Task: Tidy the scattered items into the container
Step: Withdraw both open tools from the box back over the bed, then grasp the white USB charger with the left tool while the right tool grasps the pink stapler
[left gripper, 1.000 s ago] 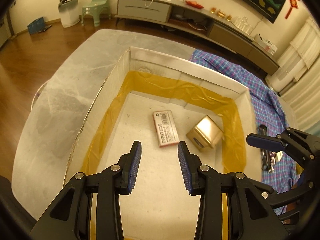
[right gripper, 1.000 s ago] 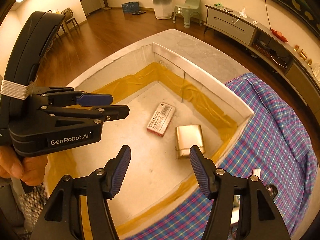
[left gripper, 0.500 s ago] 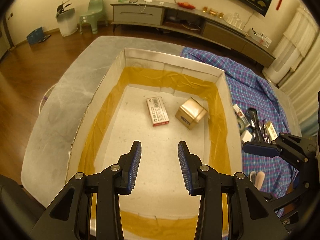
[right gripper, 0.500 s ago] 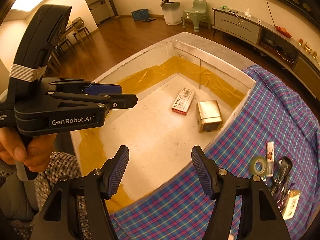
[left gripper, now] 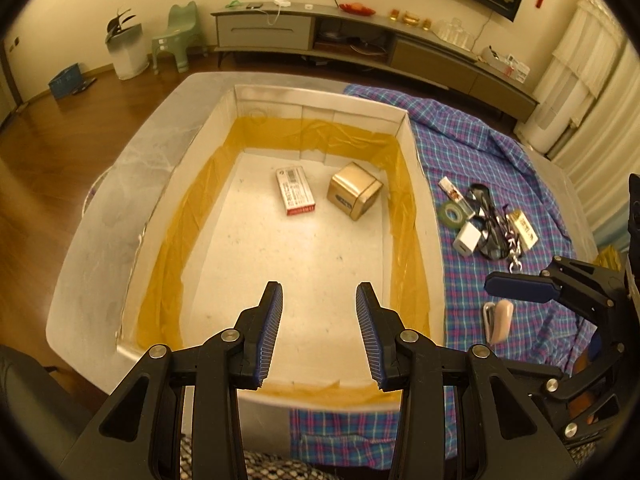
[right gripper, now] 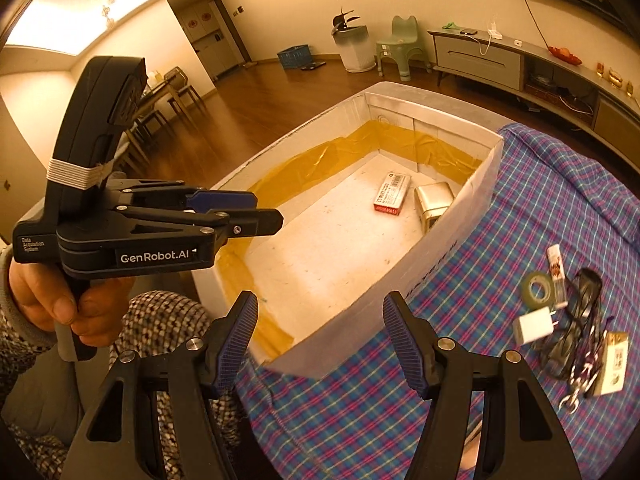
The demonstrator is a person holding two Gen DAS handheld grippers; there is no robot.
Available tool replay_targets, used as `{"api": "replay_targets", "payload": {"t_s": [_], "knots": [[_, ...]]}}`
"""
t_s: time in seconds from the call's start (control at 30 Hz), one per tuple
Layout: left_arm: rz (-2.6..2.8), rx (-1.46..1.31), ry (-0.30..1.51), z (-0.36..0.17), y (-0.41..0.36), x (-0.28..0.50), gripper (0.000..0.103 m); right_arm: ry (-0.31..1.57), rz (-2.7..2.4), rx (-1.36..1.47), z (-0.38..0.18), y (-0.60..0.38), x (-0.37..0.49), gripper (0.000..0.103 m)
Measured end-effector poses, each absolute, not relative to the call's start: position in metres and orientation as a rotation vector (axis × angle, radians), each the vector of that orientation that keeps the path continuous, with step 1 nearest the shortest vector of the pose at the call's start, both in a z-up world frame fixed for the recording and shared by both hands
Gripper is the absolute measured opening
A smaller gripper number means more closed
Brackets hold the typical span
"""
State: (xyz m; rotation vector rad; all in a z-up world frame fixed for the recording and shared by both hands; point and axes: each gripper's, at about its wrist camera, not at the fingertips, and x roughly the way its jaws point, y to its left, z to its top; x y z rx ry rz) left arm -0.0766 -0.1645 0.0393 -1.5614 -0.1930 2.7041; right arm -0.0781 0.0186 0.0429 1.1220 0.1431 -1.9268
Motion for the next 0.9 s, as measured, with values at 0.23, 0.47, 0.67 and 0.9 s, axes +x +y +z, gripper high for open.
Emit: {"api": "replay_targets", "payload": {"t_s": [0.23,0.47,0.67,0.9], "knots": [[2.714,-1.516,-0.135,0.045,-0.146,-0.046,0.041,0.067,-1.905,1.068,0.044,0.032,-0.057,0.066],[2.645,-1.451,-0.022,0.039,-0.101,-0.013,0.041,0.093,-1.937,1.003,0.031,0.057,-0.017,0.066],[2.543,-1.454,0.025,0.021,-0.054,-0.007,0.042,0.039,-2.017,1.027,0.007,0.104,-0.003,0.066],[2.460,-1.466,0.040,-0.001,-0.008,-0.024,0.043,-0.076,-2.151,1.124,-0.011,0.157,-0.031,0.066]]}}
